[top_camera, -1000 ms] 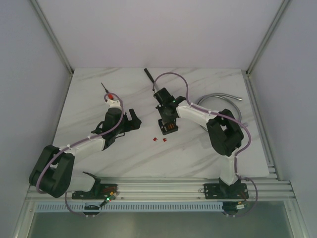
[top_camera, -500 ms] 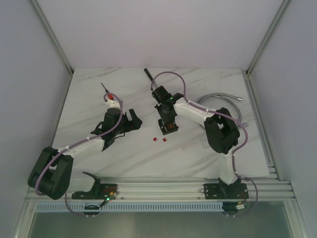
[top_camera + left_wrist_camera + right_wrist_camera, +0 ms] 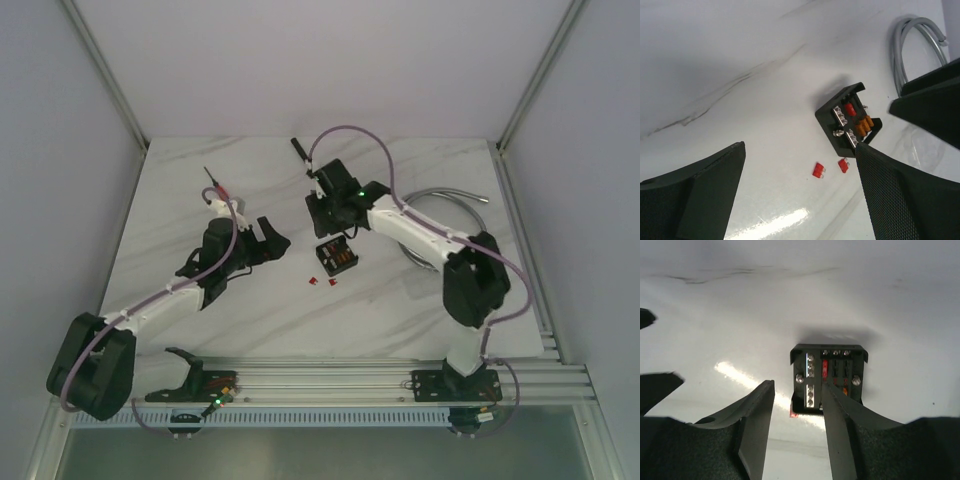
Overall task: Snap on the fuse box
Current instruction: Install the fuse at the fuse box base, then pick up the fuse from the center of the board.
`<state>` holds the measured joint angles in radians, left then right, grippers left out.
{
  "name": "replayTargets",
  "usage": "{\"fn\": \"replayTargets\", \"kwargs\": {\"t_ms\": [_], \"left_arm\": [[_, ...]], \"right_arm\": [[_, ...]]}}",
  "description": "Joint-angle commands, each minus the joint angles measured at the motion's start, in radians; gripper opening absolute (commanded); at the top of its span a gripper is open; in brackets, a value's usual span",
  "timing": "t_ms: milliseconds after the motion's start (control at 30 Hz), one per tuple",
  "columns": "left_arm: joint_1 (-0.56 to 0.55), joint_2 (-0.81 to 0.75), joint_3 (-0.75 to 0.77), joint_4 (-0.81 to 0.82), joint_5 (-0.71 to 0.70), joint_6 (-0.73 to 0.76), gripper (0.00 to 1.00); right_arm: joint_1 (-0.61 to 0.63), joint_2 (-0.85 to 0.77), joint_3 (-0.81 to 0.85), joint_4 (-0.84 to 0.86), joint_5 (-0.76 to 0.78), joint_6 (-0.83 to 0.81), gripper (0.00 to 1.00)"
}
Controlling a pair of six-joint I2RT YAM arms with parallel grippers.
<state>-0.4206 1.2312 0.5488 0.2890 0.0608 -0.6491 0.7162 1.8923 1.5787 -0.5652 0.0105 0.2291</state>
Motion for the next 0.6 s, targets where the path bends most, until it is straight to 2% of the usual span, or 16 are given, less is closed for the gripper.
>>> {"fn": "replayTargets", "kwargs": {"t_ms": [0,300,567], "left_arm": [[0.001,-0.044,-0.038,0.006,0.050,-0.042,1.00],[-0.041,-0.043,-0.061,-0.021,0.087,-0.065,1.00],[-0.078,-0.034,-0.092,-0.021,0.058,-0.086,1.00]], "right_arm": [[0.009,-0.128,-0.132,0.056,-0.001,0.042,0.50],[0.077,-0.306,-0.474,0.226,-0.001,0.104,0.54],[0.145,-0.242,-0.588,0.349,0.071,0.126,0.51]]}}
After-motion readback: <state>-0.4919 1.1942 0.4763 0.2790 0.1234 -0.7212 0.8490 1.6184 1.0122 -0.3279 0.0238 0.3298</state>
